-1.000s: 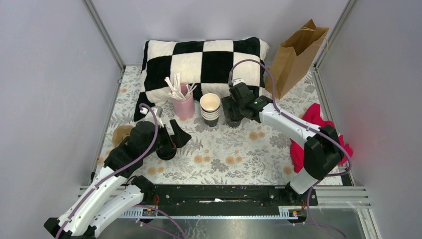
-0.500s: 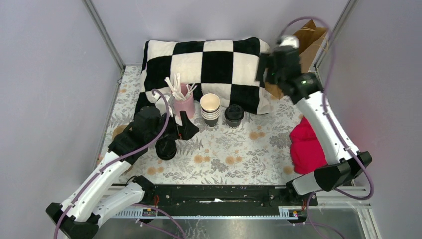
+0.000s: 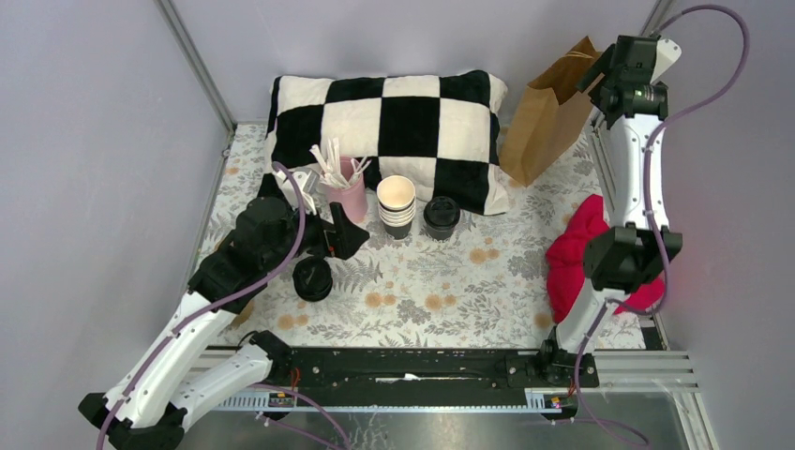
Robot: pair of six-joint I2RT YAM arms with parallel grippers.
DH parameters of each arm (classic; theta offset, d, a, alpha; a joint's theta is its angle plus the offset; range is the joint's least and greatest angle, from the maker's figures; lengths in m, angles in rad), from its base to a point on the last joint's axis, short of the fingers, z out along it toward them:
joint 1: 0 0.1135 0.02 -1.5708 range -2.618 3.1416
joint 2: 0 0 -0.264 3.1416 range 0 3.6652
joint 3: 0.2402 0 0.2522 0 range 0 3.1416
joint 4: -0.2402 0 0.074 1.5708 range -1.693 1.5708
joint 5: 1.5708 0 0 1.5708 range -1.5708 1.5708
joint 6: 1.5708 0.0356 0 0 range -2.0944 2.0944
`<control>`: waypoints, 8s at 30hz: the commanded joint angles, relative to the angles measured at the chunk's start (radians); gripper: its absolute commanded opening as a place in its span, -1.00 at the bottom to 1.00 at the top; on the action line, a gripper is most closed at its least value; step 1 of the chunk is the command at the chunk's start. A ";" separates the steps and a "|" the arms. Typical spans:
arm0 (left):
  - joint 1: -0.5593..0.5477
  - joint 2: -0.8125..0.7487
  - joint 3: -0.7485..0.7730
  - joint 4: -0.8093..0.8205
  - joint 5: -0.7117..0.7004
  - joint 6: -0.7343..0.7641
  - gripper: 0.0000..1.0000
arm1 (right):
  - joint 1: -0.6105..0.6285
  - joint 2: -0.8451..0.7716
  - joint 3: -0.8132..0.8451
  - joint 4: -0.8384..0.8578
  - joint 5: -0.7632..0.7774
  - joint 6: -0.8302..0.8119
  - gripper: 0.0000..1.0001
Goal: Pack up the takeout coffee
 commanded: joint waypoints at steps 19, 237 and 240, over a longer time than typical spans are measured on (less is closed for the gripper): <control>0.004 0.042 0.061 0.002 -0.070 -0.024 0.98 | -0.008 0.099 0.141 0.082 0.017 -0.045 0.62; 0.838 0.701 0.065 -0.136 -0.336 0.066 -0.35 | 0.554 -1.143 -0.710 -0.107 -0.241 -0.264 0.99; 0.837 0.701 0.056 -0.134 -0.346 0.069 -0.44 | 0.554 -1.142 -0.709 -0.107 -0.241 -0.263 0.99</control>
